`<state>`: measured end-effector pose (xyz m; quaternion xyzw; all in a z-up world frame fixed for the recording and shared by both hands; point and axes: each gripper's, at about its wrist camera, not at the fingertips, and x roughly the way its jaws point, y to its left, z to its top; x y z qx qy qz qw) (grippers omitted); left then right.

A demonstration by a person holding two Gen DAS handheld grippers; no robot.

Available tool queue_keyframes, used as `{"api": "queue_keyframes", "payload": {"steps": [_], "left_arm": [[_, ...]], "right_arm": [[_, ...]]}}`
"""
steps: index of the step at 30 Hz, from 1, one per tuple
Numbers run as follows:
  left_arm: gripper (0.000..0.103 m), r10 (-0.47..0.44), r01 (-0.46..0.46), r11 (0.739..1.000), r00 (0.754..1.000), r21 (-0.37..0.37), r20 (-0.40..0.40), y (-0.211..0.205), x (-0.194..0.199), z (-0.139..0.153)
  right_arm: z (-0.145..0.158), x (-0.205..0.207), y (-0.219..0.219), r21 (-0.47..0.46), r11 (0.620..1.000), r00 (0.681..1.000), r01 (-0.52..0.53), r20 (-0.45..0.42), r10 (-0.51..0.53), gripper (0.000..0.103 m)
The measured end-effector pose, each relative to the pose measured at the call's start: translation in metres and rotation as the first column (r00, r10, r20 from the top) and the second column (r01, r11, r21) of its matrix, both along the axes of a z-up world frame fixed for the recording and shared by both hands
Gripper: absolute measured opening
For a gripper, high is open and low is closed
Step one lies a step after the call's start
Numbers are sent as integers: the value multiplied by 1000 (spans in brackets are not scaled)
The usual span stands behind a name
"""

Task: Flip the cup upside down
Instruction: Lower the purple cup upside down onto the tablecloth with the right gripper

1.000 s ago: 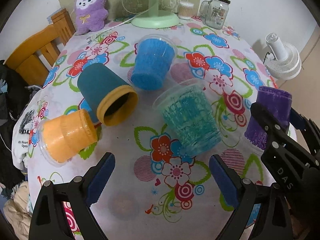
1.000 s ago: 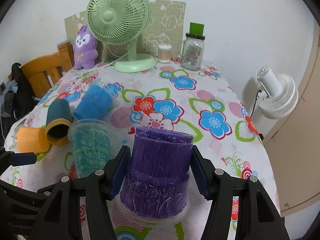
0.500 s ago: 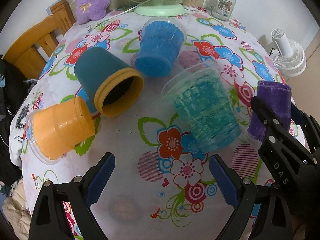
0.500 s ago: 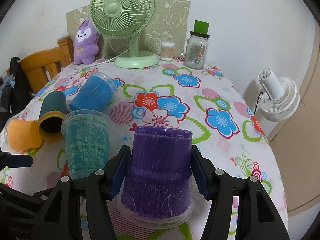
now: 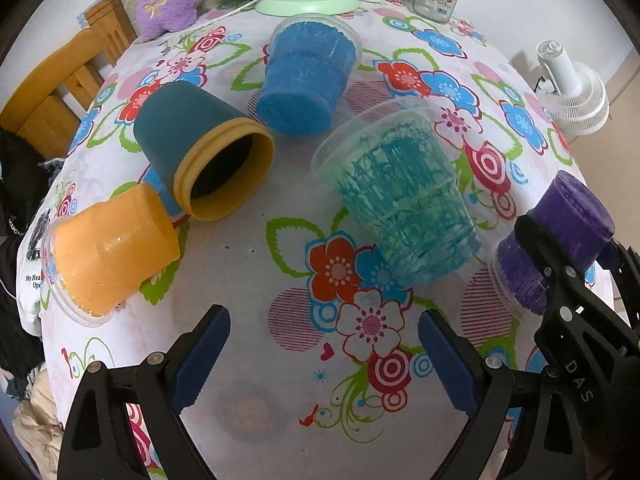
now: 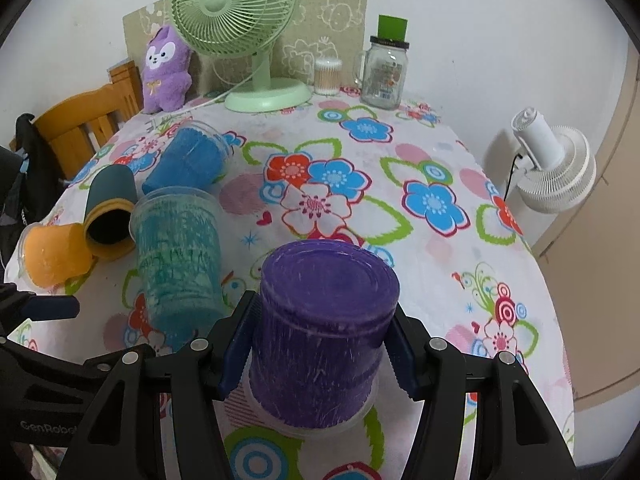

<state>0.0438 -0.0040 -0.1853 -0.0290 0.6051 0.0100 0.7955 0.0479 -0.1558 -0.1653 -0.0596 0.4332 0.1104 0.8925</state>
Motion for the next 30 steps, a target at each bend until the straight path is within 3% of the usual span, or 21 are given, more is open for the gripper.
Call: {"api": "queue_keyframes", "payload": {"steps": [4, 13, 18, 20, 30], "left_arm": [[96, -17, 17, 1000, 1000, -11, 5, -1, -1, 2], [96, -103, 106, 994, 991, 39, -83, -10, -1, 0], [96, -116, 121, 992, 987, 37, -114, -10, 4, -6], [96, -117, 122, 992, 986, 36, -118, -9, 6, -7], [96, -99, 103, 994, 987, 25, -130, -6, 11, 6]], "right_arm": [[-1, 0, -1, -5, 1000, 998, 13, -54, -13, 62], [-11, 0, -4, -37, 998, 976, 59, -210, -65, 66], [-24, 7, -14, -25, 992, 941, 122, -315, -124, 80], [-28, 7, -16, -11, 991, 929, 133, -346, -128, 81], [0, 9, -19, -15, 993, 924, 115, -364, -113, 81]]}}
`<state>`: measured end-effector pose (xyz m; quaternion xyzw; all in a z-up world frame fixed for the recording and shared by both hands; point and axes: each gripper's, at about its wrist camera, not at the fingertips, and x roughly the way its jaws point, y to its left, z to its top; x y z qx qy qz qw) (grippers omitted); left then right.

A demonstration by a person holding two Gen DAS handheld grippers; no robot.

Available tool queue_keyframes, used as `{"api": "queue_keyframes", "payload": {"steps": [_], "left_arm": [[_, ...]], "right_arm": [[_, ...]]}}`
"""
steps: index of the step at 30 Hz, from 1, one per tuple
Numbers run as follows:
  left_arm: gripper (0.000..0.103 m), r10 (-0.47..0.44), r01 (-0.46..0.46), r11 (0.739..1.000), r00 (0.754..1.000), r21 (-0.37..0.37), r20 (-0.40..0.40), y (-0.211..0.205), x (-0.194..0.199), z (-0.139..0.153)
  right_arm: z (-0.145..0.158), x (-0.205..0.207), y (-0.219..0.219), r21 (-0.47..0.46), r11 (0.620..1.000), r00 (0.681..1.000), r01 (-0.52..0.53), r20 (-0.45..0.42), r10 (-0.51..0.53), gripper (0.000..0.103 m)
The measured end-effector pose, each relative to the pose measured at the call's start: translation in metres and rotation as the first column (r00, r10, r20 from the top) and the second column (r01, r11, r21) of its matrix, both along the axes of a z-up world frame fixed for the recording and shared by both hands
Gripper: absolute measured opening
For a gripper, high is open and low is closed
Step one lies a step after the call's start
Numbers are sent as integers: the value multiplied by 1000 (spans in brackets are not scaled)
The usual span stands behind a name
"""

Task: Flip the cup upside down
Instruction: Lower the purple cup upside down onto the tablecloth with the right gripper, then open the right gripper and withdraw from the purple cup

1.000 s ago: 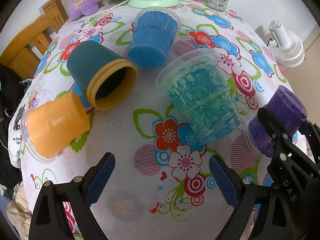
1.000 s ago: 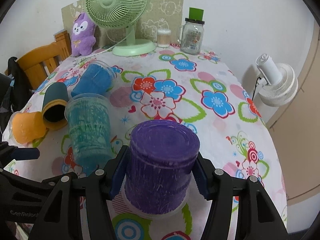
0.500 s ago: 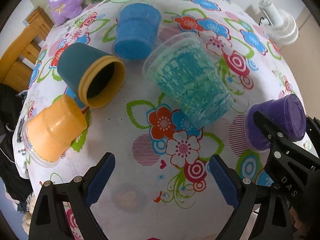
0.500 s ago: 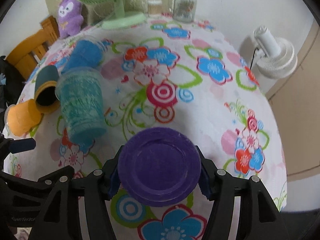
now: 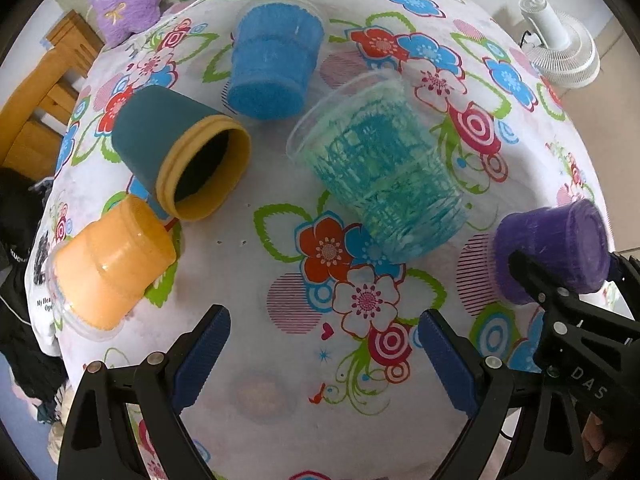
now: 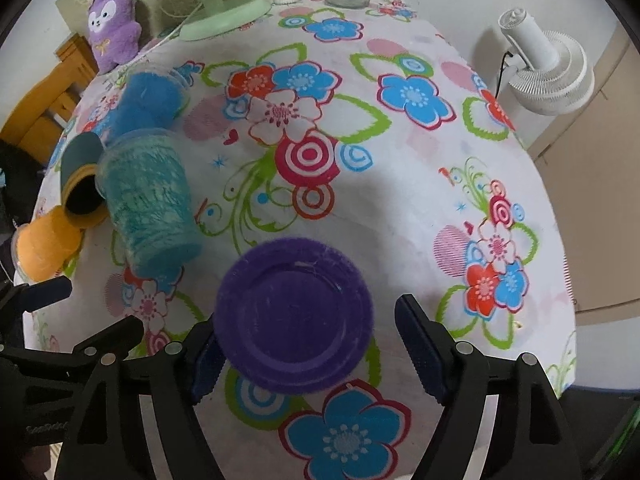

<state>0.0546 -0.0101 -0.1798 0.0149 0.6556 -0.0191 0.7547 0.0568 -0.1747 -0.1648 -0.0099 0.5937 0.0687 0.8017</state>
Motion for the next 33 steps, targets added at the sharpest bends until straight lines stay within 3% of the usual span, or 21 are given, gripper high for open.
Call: {"api": "queue_keyframes", "payload": {"steps": [4, 22, 33], "left_arm": [[96, 34, -35, 998, 999, 43, 26, -1, 1, 24], [96, 53, -56, 998, 987, 16, 150, -2, -17, 128], [98, 123, -135, 991, 931, 12, 342, 16, -29, 203]], "right_arm": [[23, 0, 0, -4, 1000, 1000, -9, 6, 9, 81], [141, -13, 3, -26, 998, 986, -53, 155, 57, 81], [209, -18, 16, -12, 997, 938, -73, 338, 72, 81]]}}
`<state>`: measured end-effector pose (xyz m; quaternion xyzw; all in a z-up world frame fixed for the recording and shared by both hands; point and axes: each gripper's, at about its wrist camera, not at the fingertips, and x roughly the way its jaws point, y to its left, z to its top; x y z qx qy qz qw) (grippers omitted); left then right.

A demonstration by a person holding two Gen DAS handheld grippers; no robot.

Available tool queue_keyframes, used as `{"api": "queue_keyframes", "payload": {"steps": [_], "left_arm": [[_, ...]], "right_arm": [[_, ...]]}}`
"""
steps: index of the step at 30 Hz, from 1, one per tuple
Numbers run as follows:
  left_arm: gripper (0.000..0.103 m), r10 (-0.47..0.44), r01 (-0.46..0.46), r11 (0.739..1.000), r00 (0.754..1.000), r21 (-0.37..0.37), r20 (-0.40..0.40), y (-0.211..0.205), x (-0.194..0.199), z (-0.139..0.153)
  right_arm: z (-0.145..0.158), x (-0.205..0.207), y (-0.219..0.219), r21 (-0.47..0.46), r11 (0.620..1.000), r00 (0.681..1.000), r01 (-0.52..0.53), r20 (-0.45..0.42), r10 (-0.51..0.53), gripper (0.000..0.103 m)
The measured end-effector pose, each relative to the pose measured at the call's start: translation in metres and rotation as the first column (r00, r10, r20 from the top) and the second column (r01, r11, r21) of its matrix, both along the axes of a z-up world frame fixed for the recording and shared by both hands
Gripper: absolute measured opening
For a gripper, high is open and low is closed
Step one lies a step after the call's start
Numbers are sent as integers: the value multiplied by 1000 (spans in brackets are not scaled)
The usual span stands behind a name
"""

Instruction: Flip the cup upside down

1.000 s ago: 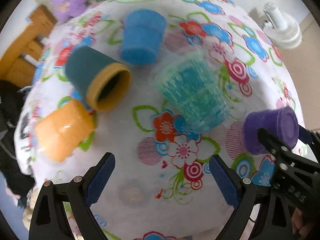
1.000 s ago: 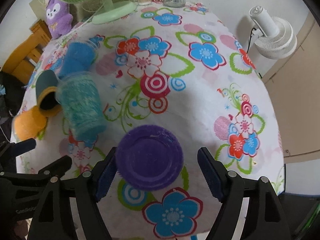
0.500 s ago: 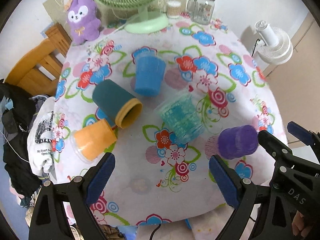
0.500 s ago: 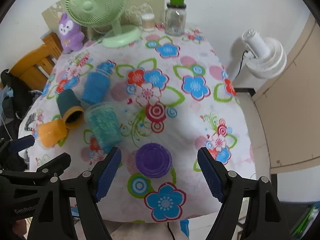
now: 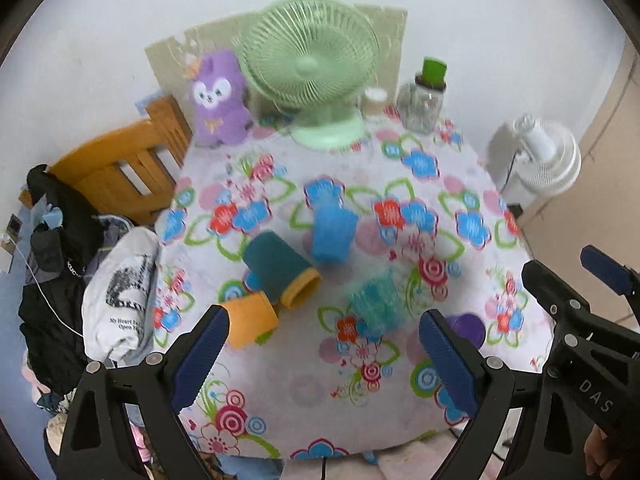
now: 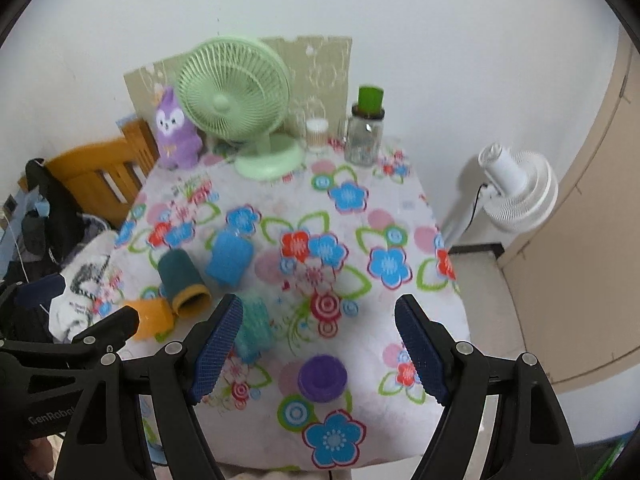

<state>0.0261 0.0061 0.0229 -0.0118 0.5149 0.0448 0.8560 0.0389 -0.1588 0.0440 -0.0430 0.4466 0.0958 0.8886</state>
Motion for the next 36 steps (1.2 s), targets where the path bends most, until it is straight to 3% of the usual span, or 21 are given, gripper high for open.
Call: {"api": "queue_keyframes", "payload": {"steps": [10, 36], "left_arm": [[100, 23, -23, 1000, 998, -11, 61, 12, -13, 23], [100, 22, -21, 1000, 998, -21, 67, 16, -21, 23]], "right_arm": [[23, -18, 12, -27, 1000, 997, 5, 73, -3, 81], [22, -25, 15, -29, 999, 998, 35, 61, -33, 81]]}}
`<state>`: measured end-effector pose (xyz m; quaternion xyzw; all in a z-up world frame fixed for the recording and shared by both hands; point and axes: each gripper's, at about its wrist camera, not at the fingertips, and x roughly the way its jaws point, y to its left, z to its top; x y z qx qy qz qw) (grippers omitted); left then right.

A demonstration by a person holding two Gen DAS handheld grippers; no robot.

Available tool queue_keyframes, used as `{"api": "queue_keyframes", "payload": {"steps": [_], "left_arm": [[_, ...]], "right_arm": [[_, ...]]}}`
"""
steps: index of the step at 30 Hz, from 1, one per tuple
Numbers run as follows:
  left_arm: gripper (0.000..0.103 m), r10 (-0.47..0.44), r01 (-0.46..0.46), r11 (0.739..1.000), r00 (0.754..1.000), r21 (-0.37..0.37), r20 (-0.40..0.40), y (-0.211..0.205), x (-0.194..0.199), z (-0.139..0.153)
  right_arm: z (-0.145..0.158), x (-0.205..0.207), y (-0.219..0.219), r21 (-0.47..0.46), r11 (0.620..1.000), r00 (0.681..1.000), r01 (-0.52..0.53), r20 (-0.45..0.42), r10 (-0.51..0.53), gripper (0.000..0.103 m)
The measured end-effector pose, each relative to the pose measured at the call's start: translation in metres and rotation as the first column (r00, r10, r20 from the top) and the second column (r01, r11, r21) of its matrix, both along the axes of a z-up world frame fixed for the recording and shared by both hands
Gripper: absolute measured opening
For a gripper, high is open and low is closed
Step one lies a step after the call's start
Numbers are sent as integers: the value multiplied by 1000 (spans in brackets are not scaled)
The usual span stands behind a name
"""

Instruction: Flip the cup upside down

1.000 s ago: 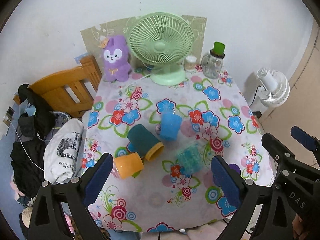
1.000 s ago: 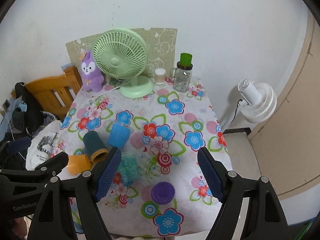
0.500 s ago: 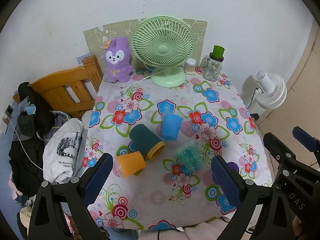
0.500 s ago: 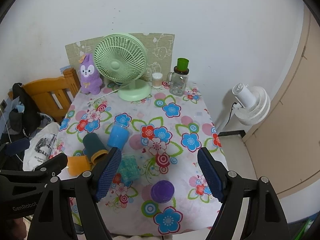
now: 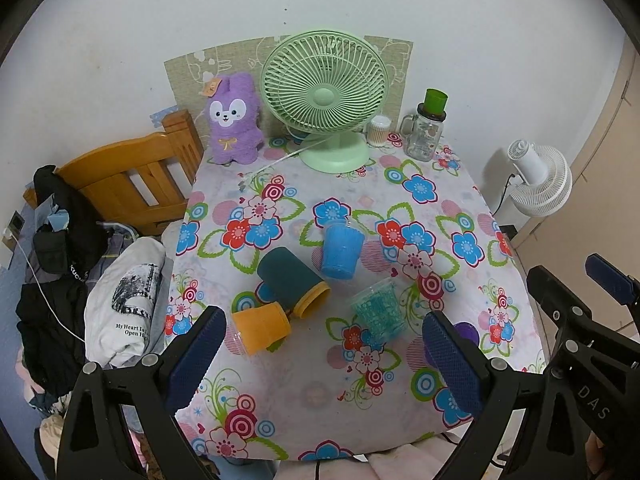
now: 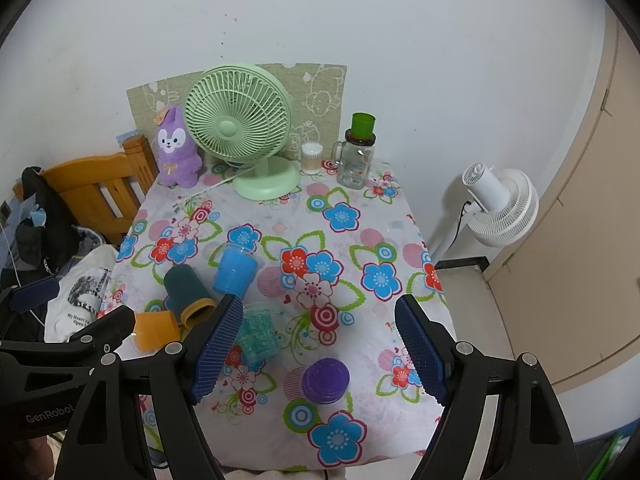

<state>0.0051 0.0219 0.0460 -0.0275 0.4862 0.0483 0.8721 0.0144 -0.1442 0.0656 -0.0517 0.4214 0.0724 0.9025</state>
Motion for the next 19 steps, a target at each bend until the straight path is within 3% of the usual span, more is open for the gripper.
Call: {"api": "queue_keyframes", "payload": {"steps": [19], "left_arm": [[100, -5, 5, 1000, 1000, 4, -1, 0, 0, -1]], "right_arm": [[-5, 4, -5, -9, 1000, 1000, 2, -11, -2, 81]]}}
